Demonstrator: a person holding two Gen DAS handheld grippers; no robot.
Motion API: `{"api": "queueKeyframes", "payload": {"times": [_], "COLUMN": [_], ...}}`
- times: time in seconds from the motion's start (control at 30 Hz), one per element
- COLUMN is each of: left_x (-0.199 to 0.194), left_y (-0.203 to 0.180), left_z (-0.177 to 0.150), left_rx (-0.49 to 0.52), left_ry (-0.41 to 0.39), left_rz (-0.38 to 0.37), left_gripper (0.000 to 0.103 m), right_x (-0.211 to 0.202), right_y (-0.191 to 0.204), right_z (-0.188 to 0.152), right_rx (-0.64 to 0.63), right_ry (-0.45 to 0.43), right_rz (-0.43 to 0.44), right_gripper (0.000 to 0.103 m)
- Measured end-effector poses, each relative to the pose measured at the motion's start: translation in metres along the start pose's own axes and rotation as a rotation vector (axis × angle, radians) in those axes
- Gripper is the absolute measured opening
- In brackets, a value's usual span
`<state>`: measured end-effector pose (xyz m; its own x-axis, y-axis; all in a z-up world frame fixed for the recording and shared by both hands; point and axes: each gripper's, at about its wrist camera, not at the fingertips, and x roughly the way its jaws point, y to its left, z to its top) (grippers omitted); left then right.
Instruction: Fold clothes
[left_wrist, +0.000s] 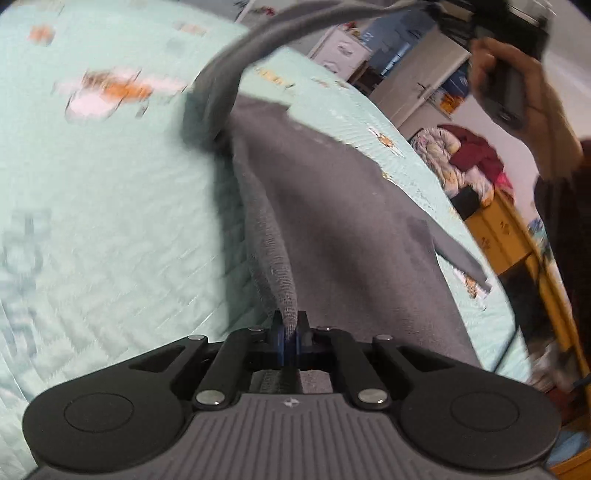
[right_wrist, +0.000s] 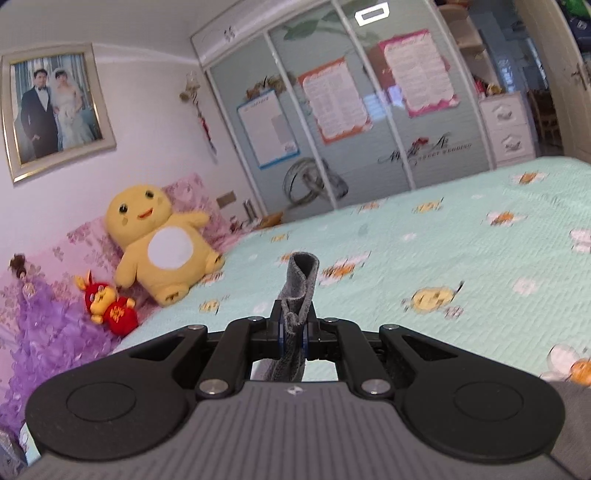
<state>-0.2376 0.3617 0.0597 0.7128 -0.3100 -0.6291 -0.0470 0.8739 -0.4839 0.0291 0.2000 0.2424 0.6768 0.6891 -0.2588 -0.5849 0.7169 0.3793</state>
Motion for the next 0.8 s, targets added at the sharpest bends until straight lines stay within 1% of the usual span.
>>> {"api": "queueKeyframes", "payload": {"times": [0.1, 0.2, 0.3, 0.37, 0.4, 0.5, 0.57, 0.6, 0.63, 0.7, 0.77, 0.8], "left_x": [0.001, 0.015, 0.04, 0.063, 0.073, 0.099, 0.106, 0.107, 0.107, 0.1, 0.084, 0.075], "left_y": [-0.039, -0.075, -0.1, -0.109, -0.112, -0.117, -0.118, -0.119, -0.12, -0.116, -0.102, -0.094], "left_z": [0.011, 0.016, 0.014, 0.01, 0.007, -0.001, -0.005, -0.006, -0.008, -0.009, -0.007, -0.006], "left_rx": [0.134, 0.248, 0.32, 0.341, 0.337, 0.303, 0.291, 0.29, 0.287, 0.248, 0.17, 0.126], "left_ry": [-0.01, 0.009, 0.056, 0.108, 0.136, 0.209, 0.228, 0.231, 0.231, 0.215, 0.167, 0.139], "left_rz": [0.002, -0.004, -0.007, -0.005, -0.005, -0.001, -0.008, -0.017, -0.03, -0.079, -0.154, -0.193], "left_gripper": [0.002, 0.003, 0.006, 0.011, 0.012, 0.024, 0.044, 0.047, 0.052, 0.054, 0.054, 0.055], "right_x": [-0.022, -0.045, -0.067, -0.082, -0.089, -0.098, -0.097, -0.094, -0.092, -0.086, -0.083, -0.084], "right_y": [-0.025, -0.062, -0.103, -0.13, -0.144, -0.18, -0.201, -0.211, -0.222, -0.238, -0.251, -0.257], "right_z": [0.015, 0.025, 0.03, 0.033, 0.033, 0.017, 0.001, -0.009, -0.02, -0.042, -0.062, -0.071], "right_rx": [0.009, 0.029, 0.049, 0.062, 0.069, 0.07, 0.073, 0.078, 0.084, 0.107, 0.145, 0.173], "right_ry": [-0.057, -0.108, -0.156, -0.188, -0.202, -0.201, -0.176, -0.154, -0.13, -0.074, -0.03, -0.018], "right_rz": [-0.027, -0.095, -0.179, -0.235, -0.264, -0.363, -0.42, -0.442, -0.461, -0.466, -0.466, -0.463], "right_gripper": [0.007, 0.007, 0.007, 0.007, 0.007, 0.007, 0.007, 0.007, 0.008, 0.009, 0.014, 0.021]}}
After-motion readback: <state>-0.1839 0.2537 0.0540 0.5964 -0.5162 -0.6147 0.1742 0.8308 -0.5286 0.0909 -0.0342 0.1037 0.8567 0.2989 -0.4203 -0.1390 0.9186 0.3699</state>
